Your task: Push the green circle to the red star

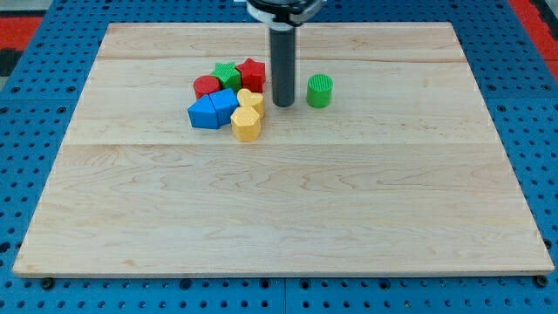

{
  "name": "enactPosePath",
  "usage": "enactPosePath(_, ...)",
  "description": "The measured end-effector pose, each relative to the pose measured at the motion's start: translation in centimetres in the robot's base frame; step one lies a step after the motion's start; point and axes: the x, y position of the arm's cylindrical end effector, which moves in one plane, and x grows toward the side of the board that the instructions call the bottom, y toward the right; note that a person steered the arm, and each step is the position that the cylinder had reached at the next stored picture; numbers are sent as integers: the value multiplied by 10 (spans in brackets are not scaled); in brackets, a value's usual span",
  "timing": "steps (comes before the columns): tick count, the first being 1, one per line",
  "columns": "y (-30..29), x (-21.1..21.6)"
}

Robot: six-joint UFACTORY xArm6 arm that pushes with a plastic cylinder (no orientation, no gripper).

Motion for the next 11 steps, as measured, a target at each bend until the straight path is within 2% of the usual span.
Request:
enactPosePath(2, 85, 23)
enactPosePath(3, 90, 3)
enactPosePath(6, 26, -9)
enactPosePath(7, 63, -18)
enactPosePath(8, 62, -32)
enactPosePath(10, -14, -32)
enactPosePath(11, -23, -32)
